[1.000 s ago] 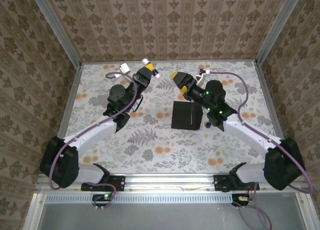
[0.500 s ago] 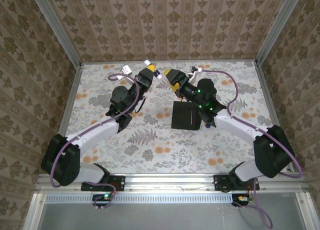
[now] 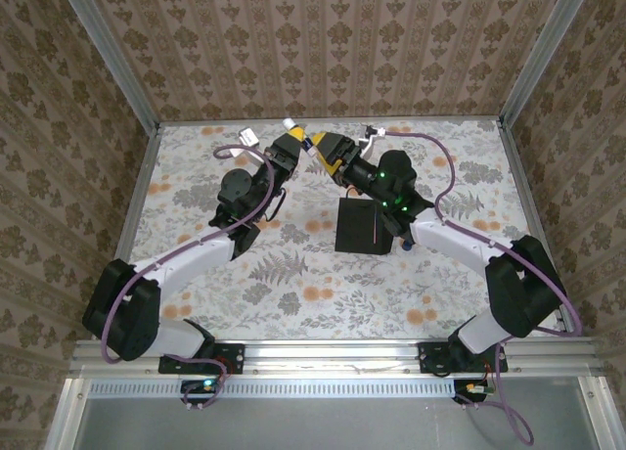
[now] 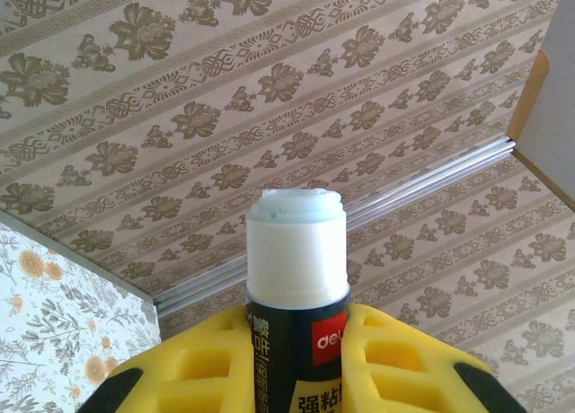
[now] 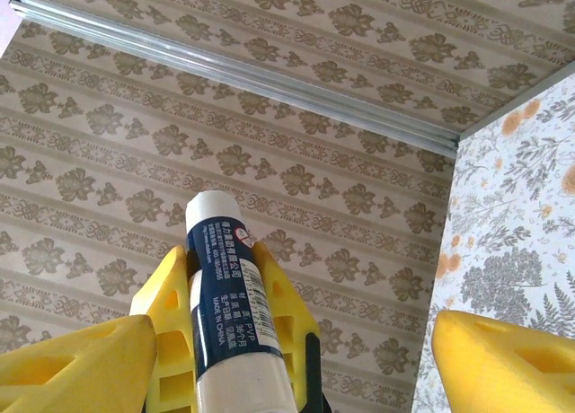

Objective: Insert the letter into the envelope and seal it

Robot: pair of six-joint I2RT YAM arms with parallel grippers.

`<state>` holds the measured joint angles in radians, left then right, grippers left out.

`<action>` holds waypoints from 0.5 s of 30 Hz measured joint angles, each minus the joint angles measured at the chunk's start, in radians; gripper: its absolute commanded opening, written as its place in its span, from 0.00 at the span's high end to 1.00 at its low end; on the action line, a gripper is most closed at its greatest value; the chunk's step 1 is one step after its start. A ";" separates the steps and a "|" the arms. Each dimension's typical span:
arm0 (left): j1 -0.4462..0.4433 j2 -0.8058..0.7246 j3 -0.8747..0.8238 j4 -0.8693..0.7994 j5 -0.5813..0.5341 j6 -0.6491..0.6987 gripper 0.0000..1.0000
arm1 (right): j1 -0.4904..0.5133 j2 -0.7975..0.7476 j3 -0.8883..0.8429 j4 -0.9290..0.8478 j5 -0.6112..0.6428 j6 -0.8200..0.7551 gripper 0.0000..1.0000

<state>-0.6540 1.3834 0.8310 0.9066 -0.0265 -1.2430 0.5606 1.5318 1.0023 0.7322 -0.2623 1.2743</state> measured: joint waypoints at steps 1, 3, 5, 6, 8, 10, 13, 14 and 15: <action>0.000 0.003 0.000 0.008 0.000 -0.003 1.00 | 0.000 0.003 0.001 0.003 -0.003 0.003 0.21; 0.000 0.010 0.000 0.016 0.000 -0.010 1.00 | 0.001 0.011 0.006 0.006 -0.010 0.008 0.23; 0.000 0.020 0.000 0.023 0.000 -0.019 1.00 | 0.001 0.021 0.012 0.015 -0.019 0.013 0.25; 0.000 0.024 0.000 0.024 0.000 -0.022 1.00 | 0.001 0.027 0.014 0.023 -0.024 0.014 0.26; 0.000 0.034 0.000 0.029 0.000 -0.031 1.00 | 0.001 0.037 0.020 0.032 -0.034 0.019 0.30; 0.000 0.042 0.000 0.033 0.000 -0.042 1.00 | 0.001 0.046 0.026 0.043 -0.041 0.024 0.33; 0.001 0.045 0.000 0.039 0.000 -0.051 1.00 | 0.002 0.048 0.029 0.054 -0.052 0.031 0.38; 0.001 0.045 0.000 0.044 0.000 -0.053 1.00 | 0.003 0.048 0.031 0.057 -0.054 0.033 0.40; 0.001 0.044 0.000 0.046 0.000 -0.056 1.00 | 0.004 0.048 0.031 0.060 -0.058 0.033 0.42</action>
<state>-0.6533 1.4277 0.8307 0.9524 -0.0265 -1.2987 0.5644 1.5803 1.0336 0.7925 -0.3202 1.3075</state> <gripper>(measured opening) 0.201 0.610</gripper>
